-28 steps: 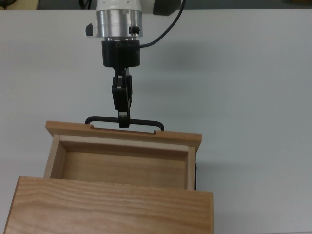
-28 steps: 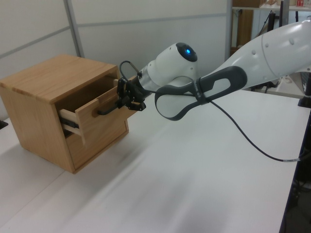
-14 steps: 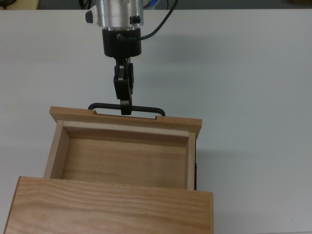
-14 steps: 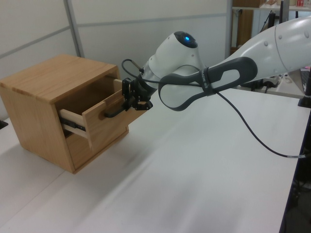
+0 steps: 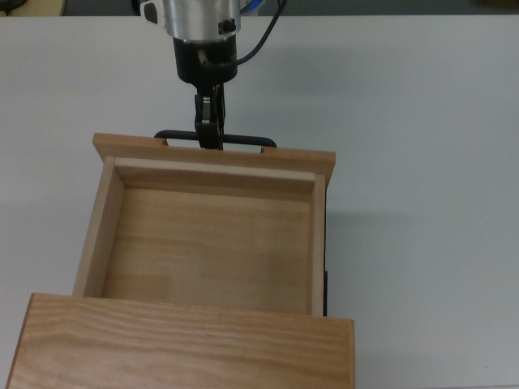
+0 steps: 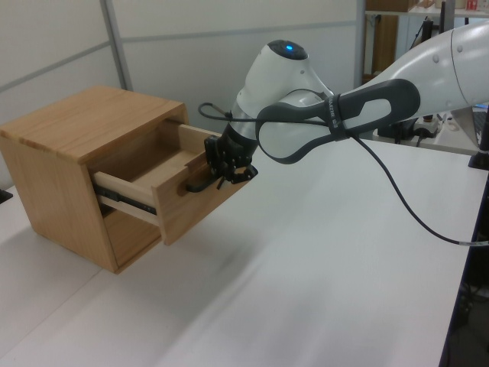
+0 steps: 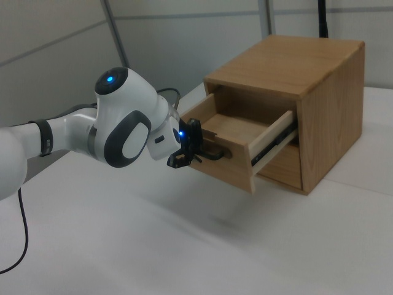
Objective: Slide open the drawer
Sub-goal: 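Pull the gripped handle outward, sliding the upper drawer out of the cabinet, then open the gripper, release the handle, and lift away from the drawer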
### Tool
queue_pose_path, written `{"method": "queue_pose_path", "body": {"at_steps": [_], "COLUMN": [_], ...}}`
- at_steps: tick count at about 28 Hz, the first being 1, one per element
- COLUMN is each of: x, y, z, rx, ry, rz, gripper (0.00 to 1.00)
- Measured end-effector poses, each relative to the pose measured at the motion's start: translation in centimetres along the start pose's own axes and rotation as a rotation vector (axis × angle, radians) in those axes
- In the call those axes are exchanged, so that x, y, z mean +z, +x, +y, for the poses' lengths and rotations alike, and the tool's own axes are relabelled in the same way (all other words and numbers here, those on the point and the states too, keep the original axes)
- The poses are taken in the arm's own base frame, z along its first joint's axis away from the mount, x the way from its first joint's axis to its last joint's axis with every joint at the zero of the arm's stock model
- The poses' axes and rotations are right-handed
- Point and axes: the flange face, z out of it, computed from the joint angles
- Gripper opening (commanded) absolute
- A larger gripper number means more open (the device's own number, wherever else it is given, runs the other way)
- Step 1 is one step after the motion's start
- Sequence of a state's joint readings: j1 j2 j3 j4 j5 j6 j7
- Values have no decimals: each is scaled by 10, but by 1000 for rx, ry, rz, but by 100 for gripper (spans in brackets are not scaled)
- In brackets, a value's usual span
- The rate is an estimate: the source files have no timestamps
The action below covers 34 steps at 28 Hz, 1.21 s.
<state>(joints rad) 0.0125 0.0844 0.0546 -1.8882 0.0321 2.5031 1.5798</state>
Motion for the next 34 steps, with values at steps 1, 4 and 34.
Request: {"method": "queue_pose_path", "body": {"at_steps": [1,4,34], "x": [-1,-6,-64], "y": [0,0,3], "z": [1,2,10], "rx": [0,0,6], "ry": [-6,-27,-160], "rz": [0,1,9], "gripper": [0,0,0]}}
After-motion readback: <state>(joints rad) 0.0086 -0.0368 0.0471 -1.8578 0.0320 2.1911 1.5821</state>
